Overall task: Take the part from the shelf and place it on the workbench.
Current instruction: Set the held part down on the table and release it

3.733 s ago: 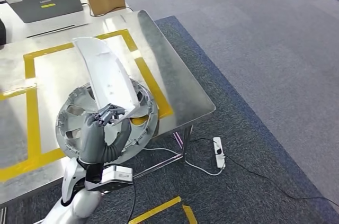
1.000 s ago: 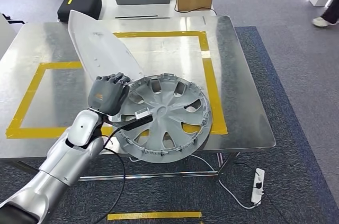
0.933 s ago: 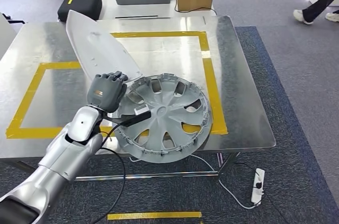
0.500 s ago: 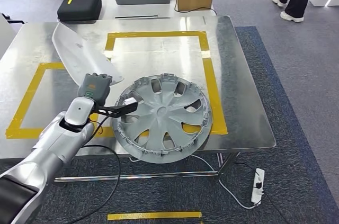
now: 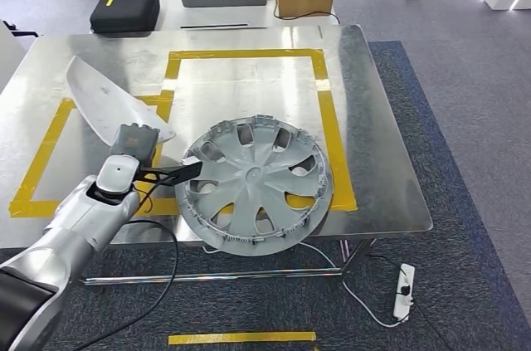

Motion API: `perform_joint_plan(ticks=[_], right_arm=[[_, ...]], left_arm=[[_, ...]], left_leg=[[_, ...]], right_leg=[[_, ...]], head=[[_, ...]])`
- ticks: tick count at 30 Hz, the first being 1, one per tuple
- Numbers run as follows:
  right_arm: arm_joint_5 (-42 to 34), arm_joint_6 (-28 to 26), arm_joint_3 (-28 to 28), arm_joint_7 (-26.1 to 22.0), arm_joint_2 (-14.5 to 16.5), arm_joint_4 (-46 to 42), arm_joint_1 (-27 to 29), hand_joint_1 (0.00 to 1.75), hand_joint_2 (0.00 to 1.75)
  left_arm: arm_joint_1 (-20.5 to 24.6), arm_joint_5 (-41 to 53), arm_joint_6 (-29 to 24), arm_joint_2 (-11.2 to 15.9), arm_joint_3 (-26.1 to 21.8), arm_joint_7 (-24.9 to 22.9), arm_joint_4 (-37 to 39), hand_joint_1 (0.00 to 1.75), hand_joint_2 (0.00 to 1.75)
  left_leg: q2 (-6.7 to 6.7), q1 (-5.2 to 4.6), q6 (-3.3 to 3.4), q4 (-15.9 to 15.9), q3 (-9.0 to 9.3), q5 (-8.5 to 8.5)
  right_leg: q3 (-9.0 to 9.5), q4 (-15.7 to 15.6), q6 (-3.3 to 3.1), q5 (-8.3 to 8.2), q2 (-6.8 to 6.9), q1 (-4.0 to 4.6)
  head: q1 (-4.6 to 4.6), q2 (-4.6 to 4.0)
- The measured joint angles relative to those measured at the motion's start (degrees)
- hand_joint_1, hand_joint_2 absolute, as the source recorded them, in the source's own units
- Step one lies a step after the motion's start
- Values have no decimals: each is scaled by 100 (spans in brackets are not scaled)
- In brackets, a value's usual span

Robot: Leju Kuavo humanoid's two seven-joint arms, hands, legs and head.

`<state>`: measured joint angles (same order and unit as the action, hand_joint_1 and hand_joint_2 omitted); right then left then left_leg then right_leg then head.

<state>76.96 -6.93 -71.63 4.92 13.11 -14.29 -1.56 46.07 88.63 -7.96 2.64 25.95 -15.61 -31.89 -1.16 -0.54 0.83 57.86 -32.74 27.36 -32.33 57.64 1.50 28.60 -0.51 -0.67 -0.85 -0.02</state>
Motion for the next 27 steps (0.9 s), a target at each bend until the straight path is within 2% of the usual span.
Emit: perform_joint_plan(ticks=[13,17,20,24,27], right_arm=[[6,0,0,0,-11,4,0,0,0],[15,-1,0,-2,-13,4,0,0,0],[15,-3,0,-4,-14,4,0,0,0],[15,-9,0,-1,-15,4,-1,0,0],[15,-17,-2,0,-15,4,-2,0,0]], left_arm=[[18,14,45,0,-9,-69,125,175,175],[18,85,81,10,-9,-250,157,0,175],[18,116,92,39,-10,-398,169,0,175],[19,62,107,70,-54,-440,192,0,0],[19,40,96,79,-121,-413,207,0,0]], left_leg=[[0,0,0,0,0,0],[0,0,0,0,0,0],[0,0,0,0,0,0],[0,0,0,0,0,0],[0,0,0,0,0,0]], right_leg=[[0,0,0,0,0,0],[0,0,0,0,0,0],[0,0,0,0,0,0],[0,0,0,0,0,0],[0,0,0,0,0,0]], head=[[0,0],[-1,0],[0,0],[-1,0],[-1,0]])
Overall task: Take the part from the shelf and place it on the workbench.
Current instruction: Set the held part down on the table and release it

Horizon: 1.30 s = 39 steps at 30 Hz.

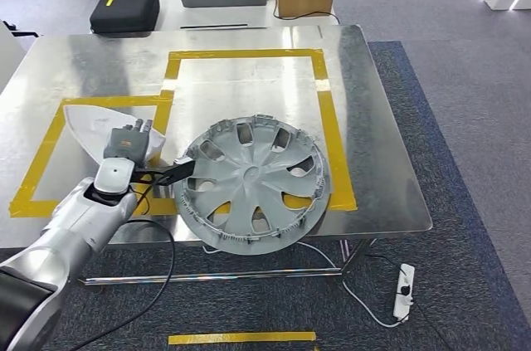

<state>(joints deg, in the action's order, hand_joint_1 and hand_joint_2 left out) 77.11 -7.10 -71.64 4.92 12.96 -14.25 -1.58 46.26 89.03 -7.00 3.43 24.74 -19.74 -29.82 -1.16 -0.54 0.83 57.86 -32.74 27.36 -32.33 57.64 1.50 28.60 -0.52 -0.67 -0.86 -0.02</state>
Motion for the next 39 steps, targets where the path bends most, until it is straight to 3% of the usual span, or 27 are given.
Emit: perform_joint_plan(ticks=[30,39], right_arm=[[-17,-3,-22,-32,-7,2,-5,0,0],[-5,-3,-23,-15,-7,9,-5,0,0]], left_arm=[[129,61,38,-37,-86,-11,110,0,0],[135,29,-278,-63,-171,17,128,0,0]], left_leg=[[0,-7,2,10,-2,2],[-1,-28,58,68,-24,19]], right_leg=[[0,-3,4,-3,0,-5],[7,-14,52,-24,0,-27]], head=[[1,0],[2,0]])
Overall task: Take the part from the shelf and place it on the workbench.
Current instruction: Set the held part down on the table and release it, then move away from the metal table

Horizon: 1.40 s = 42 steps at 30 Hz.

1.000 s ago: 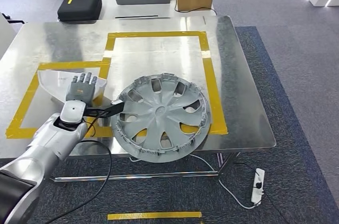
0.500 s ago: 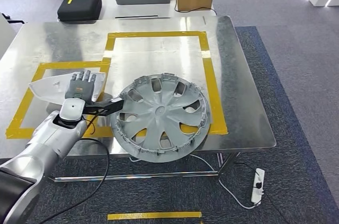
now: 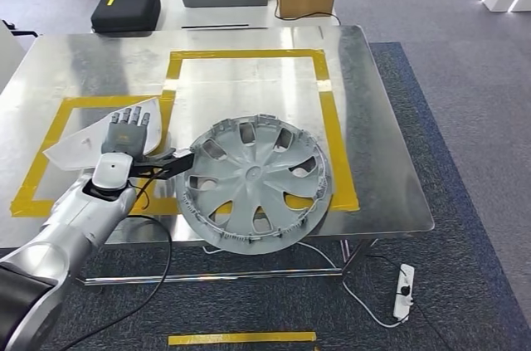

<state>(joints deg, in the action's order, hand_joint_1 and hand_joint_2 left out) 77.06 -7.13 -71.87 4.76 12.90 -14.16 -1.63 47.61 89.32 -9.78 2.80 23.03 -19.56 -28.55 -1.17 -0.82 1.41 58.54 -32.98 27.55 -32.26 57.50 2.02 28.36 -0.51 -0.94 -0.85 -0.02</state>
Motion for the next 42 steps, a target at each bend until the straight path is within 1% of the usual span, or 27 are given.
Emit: perform_joint_plan(ticks=[2,4,7,8,9,10,12,14,18,19,21,23,24,25,26,27,29,31,33,34,35,36,38,39,40,41,42], right_arm=[[2,-1,-2,-1,0,0,0,0,0],[3,-2,-4,-4,0,0,-2,0,0],[2,-12,-6,-11,0,0,8,0,0],[-3,-27,-8,-17,0,0,16,0,0],[-9,-48,-12,-25,0,0,23,0,0],[-16,-71,-19,-36,0,0,25,0,0],[-32,-116,-45,-67,0,1,19,0,0],[-65,-165,-79,-86,9,8,13,0,0],[-125,-233,-137,-82,38,21,19,0,0],[-130,-237,-145,-78,46,22,17,0,0],[-140,-242,-158,-63,61,24,10,0,0],[-162,-230,-189,-37,72,21,8,0,0],[-176,-217,-210,-24,81,14,8,0,0],[-187,-202,-230,-13,92,3,9,0,0],[-193,-189,-245,-4,108,-11,10,0,0],[-196,-179,-258,5,125,-30,9,0,0],[-194,-168,-284,29,174,-64,9,0,0],[-180,-161,-317,73,217,-103,9,0,0],[-150,-160,-351,120,233,-139,17,0,0],[-134,-159,-365,135,237,-152,24,0,0],[-122,-160,-376,148,238,-163,32,0,0],[-115,-161,-385,159,239,-173,39,0,0],[-104,-162,-393,177,240,-197,42,0,0],[-97,-162,-395,183,240,-209,42,0,0],[-86,-162,-395,190,240,-223,42,0,0],[-67,-162,-395,201,240,-234,44,0,0],[-41,-162,-395,214,240,-244,49,0,0]], left_arm=[[2,-104,-230,-25,-59,94,-4,0,0],[14,-211,-440,-64,-132,195,-12,0,0],[-2,-355,-597,-97,-211,326,-16,0,0],[-33,-510,-741,-105,-252,471,-24,0,0],[-74,-751,-961,-115,-310,702,-47,0,0],[-122,-1055,-1221,-125,-386,991,-84,0,0],[-231,-1860,-1673,-148,-618,1734,-244,0,0],[-356,-2654,-1837,-182,-885,2381,-483,0,0],[-669,-3429,-1757,-245,-1218,2880,-984,0,0],[-730,-3499,-1731,-257,-1265,2909,-1079,0,0],[-845,-3764,-1625,-290,-1352,2994,-1266,0,0],[-1016,-4225,-1443,-344,-1415,3139,-1474,0,0],[-1138,-4489,-1333,-382,-1436,3216,-1603,0,0],[-1273,-4737,-1223,-428,-1444,3282,-1749,0,0],[-1409,-4979,-1120,-477,-1444,3339,-1903,0,0],[-1540,-5217,-1026,-526,-1444,3394,-2067,0,0],[-1772,-5629,-913,-617,-1439,3496,-2381,0,0],[-2009,-5935,-862,-698,-1426,3584,-2663,0,0],[-2262,-6120,-841,-756,-1407,3645,-2881,0,0],[-2367,-6172,-838,-773,-1397,3663,-2968,0,0],[-2451,-6206,-837,-790,-1388,3677,-3040,0,0],[-2514,-6223,-833,-804,-1381,3684,-3100,0,0],[-2617,-6238,-817,-821,-1372,3688,-3190,0,0],[-2667,-6241,-809,-824,-1368,3689,-3222,0,0],[-2714,-6244,-802,-825,-1363,3689,-3249,0,0],[-2763,-6245,-797,-824,-1357,3688,-3280,0,0],[-2811,-6246,-793,-823,-1350,3687,-3319,0,0]], left_leg=[[8,18,52,-51,11,-53],[25,56,104,-136,24,-123],[40,69,125,-162,-9,-164],[42,69,121,-161,-23,-174],[43,72,113,-158,-35,-184],[42,78,102,-153,-43,-193],[40,98,57,-125,-56,-195],[34,99,-19,-77,-95,-201],[16,91,-156,-9,-188,-228],[22,98,-185,89,-238,-123],[40,111,-236,620,-431,311],[46,117,-259,1348,-622,734],[46,116,-251,1547,-630,805],[46,111,-227,1536,-542,761],[46,100,-185,1315,-359,634],[47,79,-123,944,-101,485],[72,23,2,157,401,345],[94,-25,47,-200,590,337],[106,-24,62,-271,551,238],[116,-11,87,-300,515,177],[125,7,118,-327,462,108],[130,18,140,-337,393,43],[123,21,155,-330,223,-78],[123,22,146,-324,144,-139],[126,24,131,-314,70,-193],[129,30,111,-300,1,-240],[130,39,88,-273,-61,-278]], right_leg=[[-9,-1,44,1,-2,5],[-128,225,81,193,1,21],[-604,1311,117,742,10,13],[-726,1601,126,823,11,6],[-765,1707,134,801,13,0],[-684,1571,139,668,15,-9],[-263,784,152,290,13,-33],[92,155,131,106,-21,-33],[86,53,-30,66,-35,-22],[48,50,-87,32,-20,-26],[-49,41,-191,-46,8,-26],[-154,43,-235,-121,24,-5],[-204,44,-242,-160,30,9],[-253,45,-244,-199,35,27],[-298,45,-244,-238,38,49],[-339,46,-242,-276,43,69],[-394,44,-213,-347,62,104],[-409,28,-152,-424,84,100],[-425,11,-85,-470,80,84],[-469,56,-52,-389,72,83],[-535,185,-19,-213,63,83],[-629,453,11,64,57,74],[-825,1215,69,586,59,59],[-870,1538,90,688,59,51],[-828,1678,108,636,61,43],[-678,1600,122,477,61,32],[-422,1307,134,294,60,20]], head=[[0,0],[-23,0],[-48,0],[-48,0],[-49,0],[-49,0],[-49,0],[-56,0],[-56,0],[-49,0],[-36,0],[-28,0],[-24,0],[-22,0],[-21,0],[-21,0],[-28,0],[-22,0],[-3,0],[-1,0],[-8,0],[-14,0],[-27,0],[-27,0],[-27,0],[-25,0],[-25,0]])
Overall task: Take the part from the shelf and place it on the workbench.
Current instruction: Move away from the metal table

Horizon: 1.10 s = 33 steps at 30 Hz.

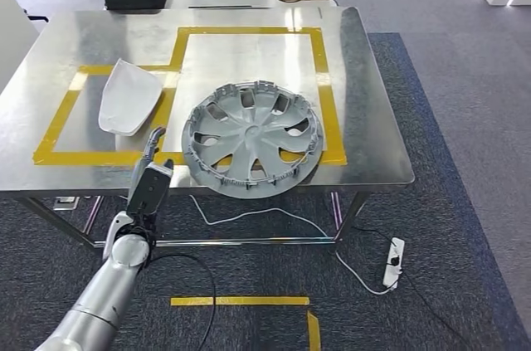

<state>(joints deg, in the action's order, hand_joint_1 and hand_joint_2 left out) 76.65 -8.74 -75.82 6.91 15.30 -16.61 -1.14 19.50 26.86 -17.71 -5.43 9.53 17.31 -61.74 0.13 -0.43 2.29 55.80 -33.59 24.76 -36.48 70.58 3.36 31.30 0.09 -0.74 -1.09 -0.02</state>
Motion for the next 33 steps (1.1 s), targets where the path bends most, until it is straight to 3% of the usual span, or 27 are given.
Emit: perform_joint_plan(ticks=[2,4,7,9,11,12,13,14,15,17,19,20,22,23,24,26,27,28,29,30,31,33], right_arm=[[64,1,0,34,2,-13,1,0,0],[127,3,1,77,4,-15,-5,0,0],[212,0,2,131,9,-15,2,0,0],[256,-7,2,162,16,-15,13,0,0],[297,-14,2,187,17,-16,17,0,0],[315,-16,2,195,17,-17,18,0,0],[334,-19,2,202,17,-20,20,0,0],[345,-19,2,206,18,-24,21,0,0],[353,-20,2,210,19,-27,21,0,0],[361,-19,2,213,21,-34,20,0,0],[367,-17,2,214,24,-44,18,0,0],[369,-16,2,217,25,-52,17,0,0],[372,-15,0,233,28,-70,20,0,0],[372,-14,-2,246,29,-80,22,0,0],[372,-11,-7,261,31,-88,23,0,0],[374,-7,-26,282,31,-106,20,0,0],[378,-6,-40,289,30,-113,19,0,0],[384,-8,-56,293,30,-118,18,0,0],[394,-11,-71,298,29,-121,18,0,0],[407,-14,-84,300,28,-122,19,0,0],[417,-19,-94,305,28,-123,16,0,0],[434,-27,-108,314,22,-123,-5,0,0]], left_arm=[[-104,-3,1,5,13,1,-116,0,0],[-220,-25,-14,13,20,7,-223,0,0],[-505,-118,-34,20,21,10,-284,0,0],[-730,-195,-39,16,21,9,-286,0,0],[-983,-258,-25,-7,20,6,-255,0,0],[-1134,-280,-13,-25,20,7,-204,0,0],[-1293,-304,-3,-43,19,15,-134,0,0],[-1432,-320,-2,-62,19,33,-58,0,0],[-1540,-333,-7,-79,19,55,14,0,0],[-1636,-343,-16,-105,19,78,112,0,0],[-1655,-360,-7,-119,14,3,220,0,0],[-1667,-387,5,-125,3,-62,313,0,0],[-1697,-501,23,-145,-58,-155,642,0,0],[-1705,-580,33,-159,-102,-163,864,0,0],[-1708,-672,57,-174,-158,-138,1136,0,0],[-1694,-861,159,-194,-281,-74,1742,0,0],[-1689,-940,211,-199,-356,-61,2067,0,0],[-1685,-989,235,-201,-426,-94,2384,0,0],[-1688,-1009,226,-202,-487,-173,2700,0,0],[-1695,-997,192,-202,-534,-275,2988,0,0],[-1707,-974,149,-203,-565,-384,3248,0,0],[-1738,-938,75,-217,-610,-505,3651,0,0]], left_leg=[[-1,3,-54,81,-123,-51],[-4,-14,-109,153,-203,-110],[-11,-14,-193,201,-270,-133],[-14,7,-262,518,-381,246],[-14,27,-313,1235,-550,809],[-14,33,-324,1578,-598,963],[-14,36,-324,1793,-588,989],[-14,38,-313,1800,-494,894],[-14,39,-293,1616,-321,738],[-15,28,-235,796,230,529],[-18,5,-183,137,621,544],[-19,-9,-163,16,674,567],[-5,-10,-104,-26,630,494],[7,-4,-63,-41,595,450],[20,3,-21,-53,541,395],[32,-8,37,-48,400,287],[35,-20,49,-39,319,230],[39,-32,53,-29,241,178],[44,-41,53,-14,163,130],[46,-50,51,6,88,87],[44,-56,46,29,23,48],[37,-74,19,76,-81,-29]], right_leg=[[629,-858,4,-109,-25,-13],[965,-1383,-38,15,-60,-9],[914,-1448,-176,-16,-54,-11],[818,-1454,-291,-107,-21,-23],[710,-1446,-346,-200,0,-15],[644,-1439,-352,-247,5,-11],[576,-1427,-354,-291,6,-6],[505,-1411,-351,-331,7,0],[434,-1393,-344,-370,10,7],[320,-1356,-311,-439,25,26],[264,-1347,-257,-520,45,42],[252,-1355,-225,-565,52,44],[231,-1361,-155,-592,42,34],[183,-1306,-122,-501,30,29],[98,-1125,-96,-300,18,27],[-146,-438,-67,246,8,20],[-237,-51,-61,445,7,20],[-259,202,-62,499,8,22],[-178,257,-70,415,7,25],[12,93,-89,240,6,30],[292,-255,-119,61,1,39],[903,-1146,-182,-31,-8,63]], head=[[-4,0],[-10,0],[-9,0],[-1,0],[6,0],[9,0],[10,0],[13,0],[13,0],[12,0],[9,0],[7,0],[8,0],[2,0],[-8,0],[-26,0],[-30,0],[-29,0],[-27,0],[-28,0],[-28,0],[-25,0]])
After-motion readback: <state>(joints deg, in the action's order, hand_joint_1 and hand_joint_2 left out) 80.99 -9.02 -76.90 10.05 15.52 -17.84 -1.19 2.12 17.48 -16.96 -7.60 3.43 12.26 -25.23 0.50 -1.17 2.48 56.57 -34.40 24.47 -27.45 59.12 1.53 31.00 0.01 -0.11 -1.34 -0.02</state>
